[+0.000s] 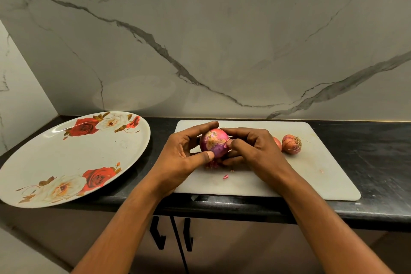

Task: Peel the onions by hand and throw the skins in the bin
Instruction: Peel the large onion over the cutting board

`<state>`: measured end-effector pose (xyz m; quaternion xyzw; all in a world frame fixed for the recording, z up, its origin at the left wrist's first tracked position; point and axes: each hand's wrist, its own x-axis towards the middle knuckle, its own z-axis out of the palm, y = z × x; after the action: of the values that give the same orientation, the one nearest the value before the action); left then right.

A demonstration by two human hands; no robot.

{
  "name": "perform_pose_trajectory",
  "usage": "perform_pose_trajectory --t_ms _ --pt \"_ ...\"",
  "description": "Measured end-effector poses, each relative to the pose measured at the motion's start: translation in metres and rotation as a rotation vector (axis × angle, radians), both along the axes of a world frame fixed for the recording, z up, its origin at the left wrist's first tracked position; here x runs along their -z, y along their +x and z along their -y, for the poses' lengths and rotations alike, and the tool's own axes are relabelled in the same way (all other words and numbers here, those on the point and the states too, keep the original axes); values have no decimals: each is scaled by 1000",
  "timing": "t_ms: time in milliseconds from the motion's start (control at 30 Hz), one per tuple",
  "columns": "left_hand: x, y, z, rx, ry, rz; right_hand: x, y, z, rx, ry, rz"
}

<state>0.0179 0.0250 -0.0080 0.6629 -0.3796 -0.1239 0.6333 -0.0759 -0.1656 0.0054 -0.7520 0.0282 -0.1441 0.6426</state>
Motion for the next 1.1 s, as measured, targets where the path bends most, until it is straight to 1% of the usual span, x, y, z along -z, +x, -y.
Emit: perform_pose_trajectory --t_ms 167,300,400,500,633,767,933,1100 --pt "-1 -2 3 -40 7 -12 3 1 1 15 -18 13" --pt "-1 -4 4 -58 -31 -47 6 2 1 19 -49 23" --pt "0 -1 3 -72 -62 -75 7 2 3 61 -39 56" --pt "-1 -1 2 -104 -130 -150 7 3 5 111 -14 77" --pt "-3 -2 3 -115 -162 -185 7 3 5 87 -40 90" --pt "-3 -1 5 -90 -134 -181 2 1 1 -1 48 31" --pt "-1 2 1 -10 -100 -191 1 1 2 1 43 3" --pt "0 2 1 -13 -79 -161 1 1 2 -26 36 20"
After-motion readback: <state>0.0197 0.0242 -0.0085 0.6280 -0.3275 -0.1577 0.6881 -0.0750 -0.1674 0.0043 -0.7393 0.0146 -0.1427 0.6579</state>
